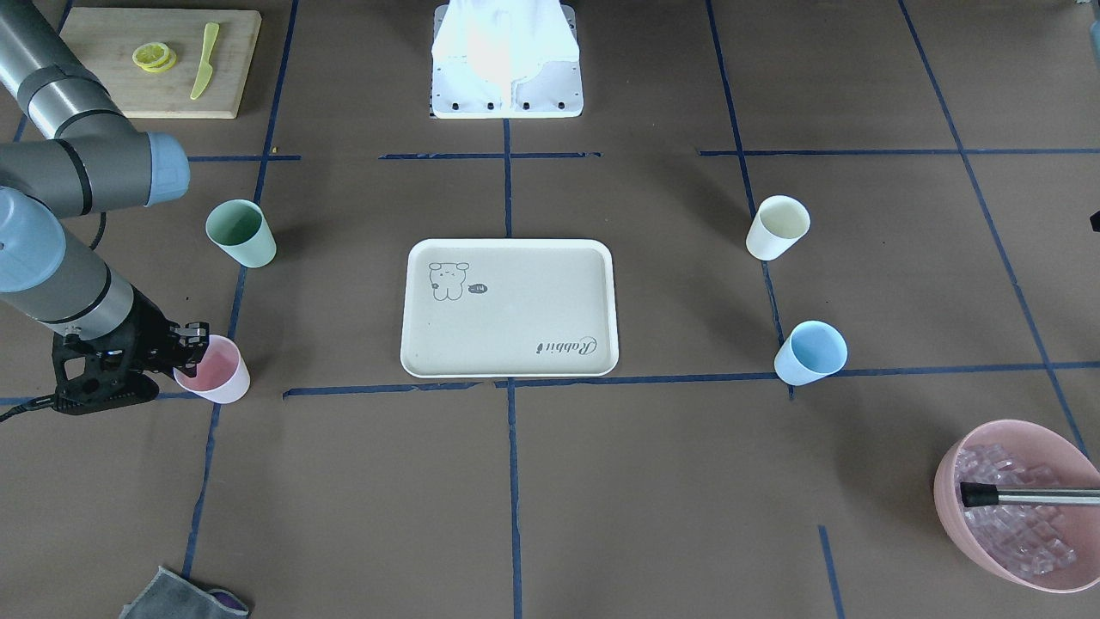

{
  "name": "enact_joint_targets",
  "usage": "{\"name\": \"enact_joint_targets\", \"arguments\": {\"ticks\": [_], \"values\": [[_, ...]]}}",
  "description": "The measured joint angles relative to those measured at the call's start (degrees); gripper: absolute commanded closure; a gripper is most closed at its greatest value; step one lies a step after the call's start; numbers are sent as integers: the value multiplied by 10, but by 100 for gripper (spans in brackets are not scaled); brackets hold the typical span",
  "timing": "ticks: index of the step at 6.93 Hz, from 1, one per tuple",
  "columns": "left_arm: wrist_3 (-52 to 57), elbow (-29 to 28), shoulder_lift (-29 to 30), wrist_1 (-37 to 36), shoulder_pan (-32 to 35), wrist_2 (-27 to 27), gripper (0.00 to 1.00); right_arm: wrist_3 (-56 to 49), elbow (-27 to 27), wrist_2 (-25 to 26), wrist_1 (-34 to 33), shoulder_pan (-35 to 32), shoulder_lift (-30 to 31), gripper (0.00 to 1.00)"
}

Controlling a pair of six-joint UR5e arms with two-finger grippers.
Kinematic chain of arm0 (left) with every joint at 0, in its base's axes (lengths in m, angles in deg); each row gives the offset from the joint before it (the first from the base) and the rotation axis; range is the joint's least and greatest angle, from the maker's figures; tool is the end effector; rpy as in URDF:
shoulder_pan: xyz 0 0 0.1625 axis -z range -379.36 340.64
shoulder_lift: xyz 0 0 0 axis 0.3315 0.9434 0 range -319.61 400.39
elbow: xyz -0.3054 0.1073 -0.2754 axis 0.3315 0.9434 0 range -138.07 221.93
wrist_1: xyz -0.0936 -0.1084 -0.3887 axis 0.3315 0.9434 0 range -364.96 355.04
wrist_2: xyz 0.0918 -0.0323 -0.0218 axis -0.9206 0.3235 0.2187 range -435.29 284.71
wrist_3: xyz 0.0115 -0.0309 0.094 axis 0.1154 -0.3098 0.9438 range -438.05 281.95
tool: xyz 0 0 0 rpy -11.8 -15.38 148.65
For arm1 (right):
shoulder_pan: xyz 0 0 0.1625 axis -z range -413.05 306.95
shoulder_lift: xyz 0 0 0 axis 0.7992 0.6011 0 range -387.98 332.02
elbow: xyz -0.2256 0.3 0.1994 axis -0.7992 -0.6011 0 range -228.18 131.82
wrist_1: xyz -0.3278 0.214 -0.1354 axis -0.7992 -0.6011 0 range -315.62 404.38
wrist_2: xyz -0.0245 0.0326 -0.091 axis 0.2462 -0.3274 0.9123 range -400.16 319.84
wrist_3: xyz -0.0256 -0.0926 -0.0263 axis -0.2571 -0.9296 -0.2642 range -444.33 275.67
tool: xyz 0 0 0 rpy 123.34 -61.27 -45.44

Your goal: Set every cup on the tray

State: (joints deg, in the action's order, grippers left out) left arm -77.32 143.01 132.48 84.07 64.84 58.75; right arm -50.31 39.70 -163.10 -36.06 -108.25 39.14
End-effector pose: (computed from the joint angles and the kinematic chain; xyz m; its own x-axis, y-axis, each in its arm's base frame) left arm -0.0123 -0.5139 0.5469 0.6990 0.2311 -0.6767 -0.1076 0.9696 0.2199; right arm -0.3118 -0.5873 0.4369 0.7170 -0.1872 0.6714 0.1105 0.9816 0.1558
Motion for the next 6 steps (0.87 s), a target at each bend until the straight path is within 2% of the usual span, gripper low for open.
{"name": "enact_joint_targets", "arguments": {"ticks": [2, 5, 6], "values": [[0, 1, -1, 0, 0, 0, 0, 36, 27, -1, 0, 3, -6, 99], [0, 0, -1, 0, 0, 0, 0, 251, 44, 8, -1, 69, -79, 99], [0, -2, -1, 0, 0, 0, 0, 331, 42, 27, -4, 100, -108, 99]]}}
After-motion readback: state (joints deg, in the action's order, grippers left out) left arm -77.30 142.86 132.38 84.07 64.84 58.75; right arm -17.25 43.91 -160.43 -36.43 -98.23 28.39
